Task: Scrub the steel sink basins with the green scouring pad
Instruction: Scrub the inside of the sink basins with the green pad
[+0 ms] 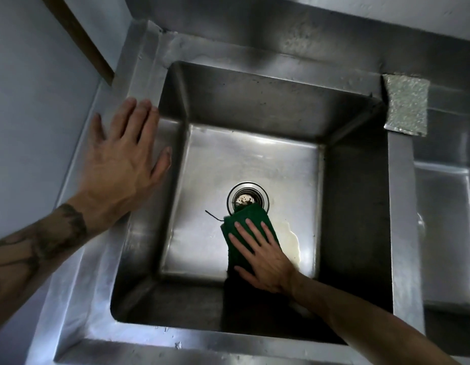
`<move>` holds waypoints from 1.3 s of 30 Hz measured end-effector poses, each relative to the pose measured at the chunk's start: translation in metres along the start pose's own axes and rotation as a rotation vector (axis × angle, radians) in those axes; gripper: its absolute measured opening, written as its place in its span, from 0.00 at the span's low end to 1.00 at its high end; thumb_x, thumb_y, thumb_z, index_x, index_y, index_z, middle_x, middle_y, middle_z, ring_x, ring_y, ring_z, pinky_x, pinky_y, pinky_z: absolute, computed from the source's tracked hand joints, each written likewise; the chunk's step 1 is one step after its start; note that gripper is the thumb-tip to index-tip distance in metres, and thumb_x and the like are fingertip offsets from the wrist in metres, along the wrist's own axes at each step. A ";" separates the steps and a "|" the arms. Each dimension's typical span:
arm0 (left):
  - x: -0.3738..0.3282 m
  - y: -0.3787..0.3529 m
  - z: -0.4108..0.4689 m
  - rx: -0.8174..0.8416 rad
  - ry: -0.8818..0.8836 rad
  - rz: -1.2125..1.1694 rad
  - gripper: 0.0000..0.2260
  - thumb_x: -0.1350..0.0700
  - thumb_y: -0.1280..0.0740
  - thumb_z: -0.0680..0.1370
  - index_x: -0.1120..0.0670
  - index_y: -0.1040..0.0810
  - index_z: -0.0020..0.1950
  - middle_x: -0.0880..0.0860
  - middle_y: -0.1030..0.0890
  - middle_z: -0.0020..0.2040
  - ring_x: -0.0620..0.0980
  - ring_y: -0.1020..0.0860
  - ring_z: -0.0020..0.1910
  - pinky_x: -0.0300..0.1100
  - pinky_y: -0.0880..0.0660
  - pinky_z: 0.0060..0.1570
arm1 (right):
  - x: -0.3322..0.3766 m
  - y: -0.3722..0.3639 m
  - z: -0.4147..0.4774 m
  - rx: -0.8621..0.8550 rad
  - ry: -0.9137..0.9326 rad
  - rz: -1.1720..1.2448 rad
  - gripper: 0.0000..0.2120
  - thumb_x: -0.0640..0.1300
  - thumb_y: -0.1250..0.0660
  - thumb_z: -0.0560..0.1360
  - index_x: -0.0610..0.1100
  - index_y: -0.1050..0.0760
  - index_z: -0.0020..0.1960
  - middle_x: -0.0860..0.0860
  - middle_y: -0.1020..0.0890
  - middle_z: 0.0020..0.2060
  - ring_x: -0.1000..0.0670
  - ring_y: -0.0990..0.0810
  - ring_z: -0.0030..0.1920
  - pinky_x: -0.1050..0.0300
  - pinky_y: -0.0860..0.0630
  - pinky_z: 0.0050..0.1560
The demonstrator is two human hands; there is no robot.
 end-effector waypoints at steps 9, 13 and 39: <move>0.020 -0.021 0.007 -0.085 -0.028 0.043 0.34 0.37 0.51 0.85 0.53 0.50 0.87 0.56 0.44 0.86 0.53 0.51 0.87 0.72 0.42 0.75 | -0.056 -0.001 -0.043 -0.019 -0.185 -0.024 0.39 0.64 0.43 0.80 0.47 0.50 0.84 0.46 0.51 0.84 0.39 0.53 0.84 0.34 0.48 0.80; 0.026 -0.035 0.010 -0.067 -0.027 0.008 0.35 0.35 0.52 0.84 0.50 0.54 0.87 0.52 0.50 0.88 0.52 0.53 0.87 0.73 0.42 0.77 | -0.089 0.008 -0.051 0.012 -0.377 -0.023 0.40 0.62 0.40 0.77 0.46 0.46 0.83 0.43 0.47 0.83 0.38 0.51 0.83 0.32 0.42 0.78; 0.019 -0.026 0.008 -0.047 -0.009 -0.134 0.33 0.37 0.52 0.84 0.53 0.47 0.86 0.57 0.44 0.85 0.61 0.45 0.85 0.75 0.42 0.77 | -0.186 0.059 0.033 -0.252 -0.674 0.056 0.38 0.67 0.49 0.78 0.52 0.49 0.84 0.49 0.48 0.84 0.43 0.53 0.84 0.34 0.51 0.81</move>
Point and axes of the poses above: each hand's wrist, its own z-axis towards the middle knuckle, its own y-axis out of the back of the hand, x = y × z, the point moved 9 cm from there along z, towards the middle knuckle
